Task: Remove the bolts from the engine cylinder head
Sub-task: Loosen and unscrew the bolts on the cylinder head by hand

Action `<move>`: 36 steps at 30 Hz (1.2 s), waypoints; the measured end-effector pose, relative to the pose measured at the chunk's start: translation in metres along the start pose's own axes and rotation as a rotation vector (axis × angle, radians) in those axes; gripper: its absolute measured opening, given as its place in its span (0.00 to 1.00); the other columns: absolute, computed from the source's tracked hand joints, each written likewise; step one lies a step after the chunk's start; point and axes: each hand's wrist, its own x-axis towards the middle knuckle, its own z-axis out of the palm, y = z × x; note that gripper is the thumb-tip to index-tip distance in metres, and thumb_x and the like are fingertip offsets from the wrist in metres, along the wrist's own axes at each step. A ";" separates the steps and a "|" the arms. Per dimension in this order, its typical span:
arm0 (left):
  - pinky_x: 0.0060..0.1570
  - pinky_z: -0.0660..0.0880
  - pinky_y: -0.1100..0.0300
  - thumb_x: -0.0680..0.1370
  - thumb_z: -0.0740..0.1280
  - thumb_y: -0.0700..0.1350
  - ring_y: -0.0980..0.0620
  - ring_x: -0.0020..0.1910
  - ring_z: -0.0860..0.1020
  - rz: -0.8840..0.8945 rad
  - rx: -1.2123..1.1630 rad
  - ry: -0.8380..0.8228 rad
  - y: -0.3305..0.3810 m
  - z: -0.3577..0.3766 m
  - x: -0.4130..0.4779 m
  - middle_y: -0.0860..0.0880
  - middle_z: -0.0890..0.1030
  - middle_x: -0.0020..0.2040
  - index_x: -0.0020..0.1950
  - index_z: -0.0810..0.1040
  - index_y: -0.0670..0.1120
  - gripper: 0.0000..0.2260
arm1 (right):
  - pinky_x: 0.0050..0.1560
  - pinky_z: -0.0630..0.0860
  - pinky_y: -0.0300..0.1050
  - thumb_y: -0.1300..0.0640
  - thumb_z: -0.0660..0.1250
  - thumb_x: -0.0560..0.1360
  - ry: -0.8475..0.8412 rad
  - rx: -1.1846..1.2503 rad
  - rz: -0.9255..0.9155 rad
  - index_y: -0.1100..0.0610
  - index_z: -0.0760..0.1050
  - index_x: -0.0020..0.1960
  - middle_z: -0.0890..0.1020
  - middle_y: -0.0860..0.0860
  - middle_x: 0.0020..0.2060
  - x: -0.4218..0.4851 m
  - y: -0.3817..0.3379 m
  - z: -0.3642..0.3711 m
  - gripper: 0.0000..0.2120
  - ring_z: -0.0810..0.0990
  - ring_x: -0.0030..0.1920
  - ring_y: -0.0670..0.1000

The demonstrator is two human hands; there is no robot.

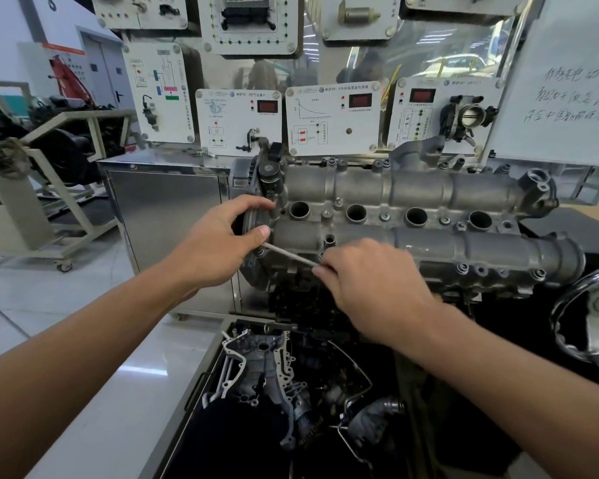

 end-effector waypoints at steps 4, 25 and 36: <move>0.65 0.59 0.56 0.78 0.69 0.50 0.49 0.67 0.64 0.167 0.417 0.141 -0.001 -0.004 -0.003 0.51 0.70 0.68 0.48 0.83 0.58 0.04 | 0.36 0.68 0.46 0.53 0.61 0.81 0.086 -0.195 -0.172 0.51 0.77 0.48 0.79 0.47 0.44 0.018 0.009 -0.020 0.07 0.75 0.51 0.52; 0.60 0.66 0.57 0.72 0.73 0.53 0.59 0.64 0.64 0.229 0.445 0.175 0.030 -0.023 -0.001 0.61 0.73 0.67 0.38 0.85 0.54 0.05 | 0.51 0.76 0.53 0.56 0.64 0.81 0.055 -0.122 -0.832 0.57 0.83 0.58 0.84 0.54 0.50 0.160 0.047 -0.068 0.11 0.78 0.55 0.57; 0.38 0.75 0.75 0.74 0.74 0.49 0.61 0.37 0.82 0.396 0.458 -0.163 0.106 -0.057 0.134 0.66 0.81 0.38 0.49 0.87 0.52 0.06 | 0.38 0.75 0.50 0.46 0.59 0.79 -0.052 0.320 -0.397 0.61 0.82 0.47 0.82 0.53 0.33 0.144 0.114 -0.108 0.21 0.78 0.33 0.52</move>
